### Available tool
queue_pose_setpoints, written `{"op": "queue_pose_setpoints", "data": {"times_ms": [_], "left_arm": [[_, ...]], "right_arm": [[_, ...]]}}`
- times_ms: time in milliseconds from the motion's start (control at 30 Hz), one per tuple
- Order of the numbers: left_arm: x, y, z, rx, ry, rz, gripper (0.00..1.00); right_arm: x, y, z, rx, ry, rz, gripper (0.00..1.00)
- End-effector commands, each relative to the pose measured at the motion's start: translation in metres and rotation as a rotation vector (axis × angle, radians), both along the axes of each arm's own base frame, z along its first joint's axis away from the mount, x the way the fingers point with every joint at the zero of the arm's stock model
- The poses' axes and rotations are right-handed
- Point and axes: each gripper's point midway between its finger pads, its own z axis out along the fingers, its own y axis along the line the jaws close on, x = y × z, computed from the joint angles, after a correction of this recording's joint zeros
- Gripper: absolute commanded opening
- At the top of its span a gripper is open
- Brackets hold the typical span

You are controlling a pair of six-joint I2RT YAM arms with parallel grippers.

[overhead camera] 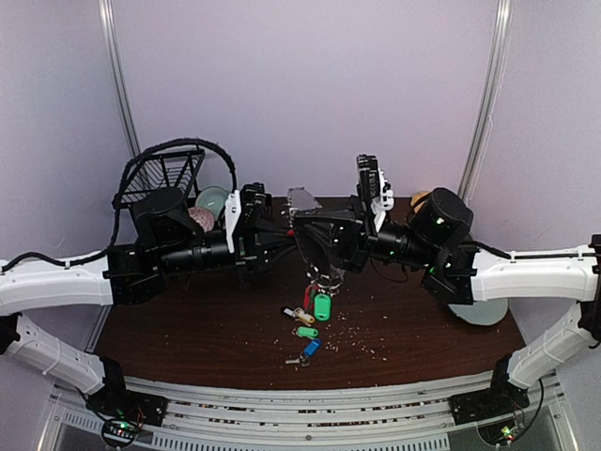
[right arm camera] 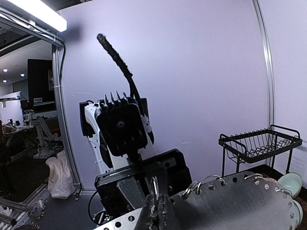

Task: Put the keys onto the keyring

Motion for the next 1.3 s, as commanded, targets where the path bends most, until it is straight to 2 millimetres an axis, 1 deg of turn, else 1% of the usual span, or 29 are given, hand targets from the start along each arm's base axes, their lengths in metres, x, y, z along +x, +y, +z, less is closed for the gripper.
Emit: {"op": "queue_pose_setpoints", "data": {"times_ms": [0, 67, 100, 133, 167, 200, 233, 300, 367, 400, 433, 467, 500, 533, 567, 633, 667, 733, 867, 933, 967, 1000, 1033, 1133, 1200, 1267], "left_arm": [[0.004, -0.009, -0.016, 0.067, 0.029, 0.000, 0.15], [0.000, 0.002, -0.002, 0.043, -0.019, 0.009, 0.36], [-0.003, 0.011, 0.006, 0.024, -0.059, 0.020, 0.44], [-0.006, 0.021, 0.011, 0.009, -0.093, 0.037, 0.50], [-0.011, 0.031, 0.018, -0.007, -0.129, 0.045, 0.55], [-0.017, 0.041, 0.023, -0.011, -0.171, 0.049, 0.58], [-0.021, 0.050, 0.025, -0.004, -0.203, 0.050, 0.60], [-0.033, 0.068, 0.033, -0.005, -0.251, 0.044, 0.62], [-0.042, 0.078, 0.036, -0.001, -0.272, 0.028, 0.63], [-0.044, 0.080, 0.039, -0.007, -0.273, 0.025, 0.62], [-0.043, 0.080, 0.042, -0.011, -0.264, 0.032, 0.56], [-0.038, 0.077, 0.045, -0.013, -0.244, 0.049, 0.47], [-0.033, 0.072, 0.046, -0.004, -0.223, 0.057, 0.36], [-0.026, 0.064, 0.045, 0.017, -0.203, 0.065, 0.29], [-0.020, 0.056, 0.047, 0.030, -0.185, 0.072, 0.26], [-0.010, 0.042, 0.052, 0.036, -0.145, 0.084, 0.25], [-0.010, 0.037, 0.061, 0.025, -0.138, 0.071, 0.24], [-0.012, 0.029, 0.064, 0.031, -0.132, 0.033, 0.24], [-0.002, 0.023, 0.051, 0.053, -0.118, 0.068, 0.25], [-0.004, 0.019, 0.045, 0.065, -0.104, 0.041, 0.24], [-0.003, 0.017, 0.044, 0.067, -0.094, 0.040, 0.22], [0.000, 0.016, 0.042, 0.071, -0.083, 0.052, 0.18], [0.002, 0.016, 0.041, 0.074, -0.078, 0.065, 0.15], [0.007, 0.015, 0.040, 0.079, -0.078, 0.089, 0.10], [0.007, 0.014, 0.039, 0.083, -0.075, 0.084, 0.10], [0.011, 0.014, 0.038, 0.088, -0.072, 0.105, 0.13]], "right_arm": [[-0.011, -0.011, 0.038, 0.121, -0.079, 0.001, 0.00], [-0.006, -0.015, 0.032, 0.092, -0.080, -0.028, 0.00], [-0.003, -0.018, 0.028, 0.075, -0.080, -0.042, 0.00], [0.001, -0.018, 0.019, 0.041, -0.088, -0.061, 0.00], [0.003, -0.019, 0.016, 0.022, -0.103, -0.083, 0.00], [0.005, -0.018, 0.008, -0.017, -0.104, -0.092, 0.00], [0.006, -0.019, 0.006, -0.034, -0.112, -0.098, 0.00], [0.005, -0.019, 0.004, -0.043, -0.115, -0.097, 0.00], [0.005, -0.018, 0.004, -0.047, -0.117, -0.089, 0.00], [0.005, -0.016, 0.003, -0.055, -0.118, -0.084, 0.00], [0.005, -0.014, 0.001, -0.061, -0.117, -0.078, 0.00], [0.005, -0.014, 0.001, -0.062, -0.116, -0.075, 0.00], [0.005, -0.013, 0.000, -0.061, -0.115, -0.076, 0.00], [0.006, -0.013, 0.000, -0.060, -0.115, -0.079, 0.00], [0.006, -0.013, 0.000, -0.061, -0.116, -0.081, 0.00], [0.008, -0.012, 0.000, -0.067, -0.117, -0.089, 0.00], [0.008, -0.012, -0.001, -0.070, -0.119, -0.089, 0.00], [0.008, -0.012, -0.001, -0.072, -0.120, -0.090, 0.00], [0.008, -0.014, 0.000, -0.071, -0.124, -0.097, 0.00], [0.008, -0.014, -0.001, -0.073, -0.126, -0.101, 0.00], [0.008, -0.014, -0.001, -0.074, -0.126, -0.099, 0.00], [0.007, -0.014, 0.000, -0.073, -0.128, -0.098, 0.00], [0.007, -0.014, 0.000, -0.071, -0.130, -0.095, 0.00], [0.006, -0.014, 0.001, -0.072, -0.135, -0.093, 0.00], [0.006, -0.014, 0.001, -0.071, -0.138, -0.093, 0.00], [0.005, -0.014, 0.001, -0.071, -0.140, -0.091, 0.00]]}}
